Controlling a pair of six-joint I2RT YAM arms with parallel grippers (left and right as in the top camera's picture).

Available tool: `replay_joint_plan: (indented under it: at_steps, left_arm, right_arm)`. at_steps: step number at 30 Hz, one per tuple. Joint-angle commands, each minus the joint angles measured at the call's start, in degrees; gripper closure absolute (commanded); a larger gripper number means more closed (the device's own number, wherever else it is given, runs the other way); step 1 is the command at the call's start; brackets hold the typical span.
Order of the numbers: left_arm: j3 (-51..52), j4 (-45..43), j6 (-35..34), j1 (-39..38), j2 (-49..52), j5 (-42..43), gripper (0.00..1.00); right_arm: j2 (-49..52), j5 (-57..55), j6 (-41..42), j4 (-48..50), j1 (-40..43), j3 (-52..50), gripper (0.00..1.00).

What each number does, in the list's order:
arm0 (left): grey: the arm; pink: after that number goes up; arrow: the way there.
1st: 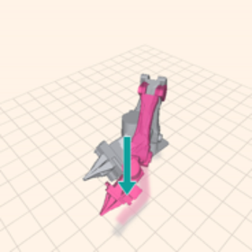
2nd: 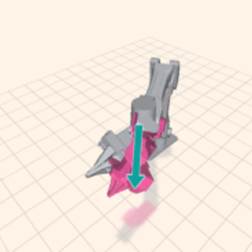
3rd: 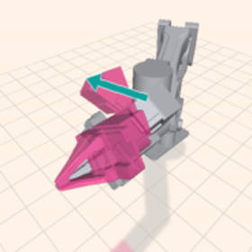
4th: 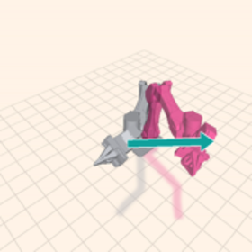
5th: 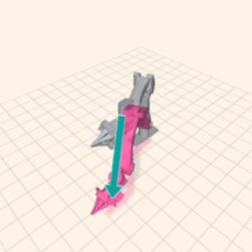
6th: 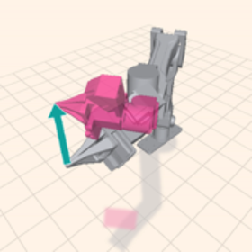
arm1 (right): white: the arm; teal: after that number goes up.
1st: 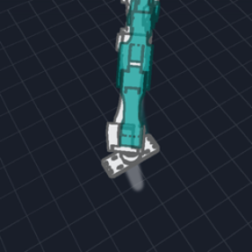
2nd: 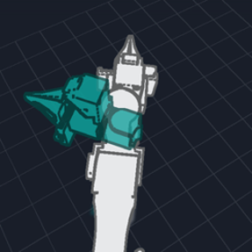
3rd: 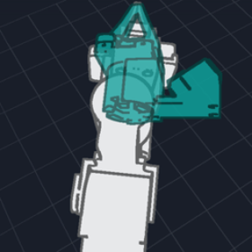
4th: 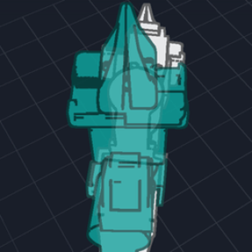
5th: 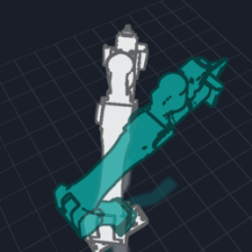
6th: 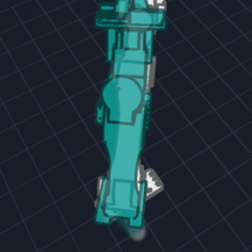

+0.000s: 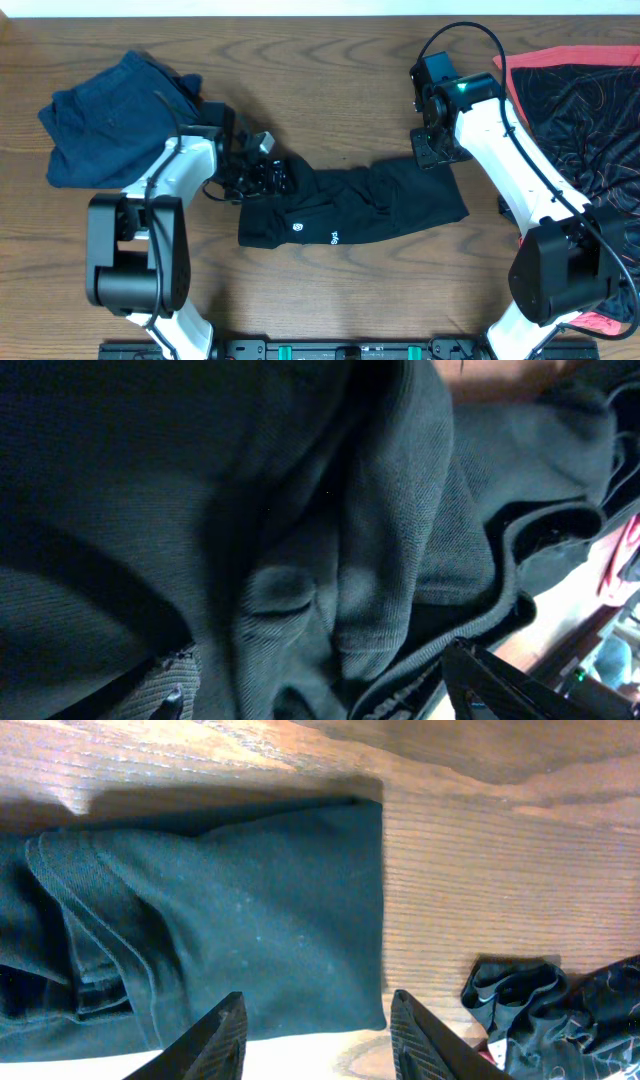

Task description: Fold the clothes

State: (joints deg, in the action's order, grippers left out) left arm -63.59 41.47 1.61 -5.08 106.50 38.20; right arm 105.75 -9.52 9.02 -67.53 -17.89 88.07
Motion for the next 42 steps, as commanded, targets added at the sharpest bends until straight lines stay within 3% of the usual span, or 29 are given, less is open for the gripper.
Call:
replay_joint_plan:
  at_steps: [1,6,8,10,11,12,14,18,21,27,37,38,39,40,42]
  left_arm:
    - [0.50,-0.02,0.92,-1.16,2.91,0.79,0.21]
    - [0.50,-0.02,0.94,-2.75,6.40,-1.62,0.21]
    - [0.50,-0.02,0.92,-3.17,7.34,-1.57,0.26]
    - [0.50,0.04,0.74,-3.43,7.52,-1.55,0.46]
    - [0.48,0.04,0.74,-3.41,7.48,-1.55,0.65]
    - [0.48,0.04,0.74,-3.41,7.28,-1.55,0.76]
    - [0.46,0.02,0.74,-3.23,6.97,-1.55,0.86]
    - [-0.15,0.68,0.70,-2.95,6.36,-1.60,0.94]
    - [-1.79,2.60,0.70,-2.12,5.64,-2.82,0.94]
    - [-7.65,7.91,-1.27,1.51,3.54,-12.90,0.94]
    - [-10.47,10.62,-3.39,5.07,2.99,-13.22,0.94]
    - [-10.47,11.28,-3.34,5.05,2.99,-12.92,0.88]
    - [-10.47,11.74,-3.32,5.07,2.99,-12.46,0.67]
    - [-10.47,12.22,-2.43,5.07,2.99,-11.56,0.53]
    - [-10.47,12.46,-2.03,5.07,2.91,-11.45,0.46]
  right_arm:
    - [-0.35,-0.07,1.25,-0.17,0.37,0.59,0.55]
    - [-0.35,-0.09,1.25,-0.24,0.37,0.59,0.55]
    - [-0.35,-0.07,1.25,-0.26,0.35,0.59,0.55]
    - [-0.35,-0.07,1.25,-0.24,0.35,0.59,0.55]
    - [-0.35,-0.07,1.25,-0.24,0.37,0.59,0.55]
    - [-0.35,-0.09,1.22,-0.24,0.37,0.59,0.55]
    - [-0.35,-0.09,1.22,-0.26,0.37,0.59,0.55]
    - [-0.35,-0.09,1.22,-0.44,0.37,0.59,0.55]
    - [-0.35,-0.09,1.22,-0.46,0.37,0.59,0.55]
    - [-0.35,-0.09,1.22,-0.46,0.37,0.59,0.55]
    - [-0.35,-0.09,1.22,-0.48,0.37,0.59,0.55]
    - [-0.35,-0.11,1.22,-0.48,0.37,0.57,0.55]
    - [-0.35,-0.09,1.22,-0.48,0.37,0.59,0.55]
    - [-0.35,-0.09,1.22,-0.48,0.37,0.59,0.55]
    - [-0.35,-0.09,1.22,-0.52,0.37,0.59,0.55]
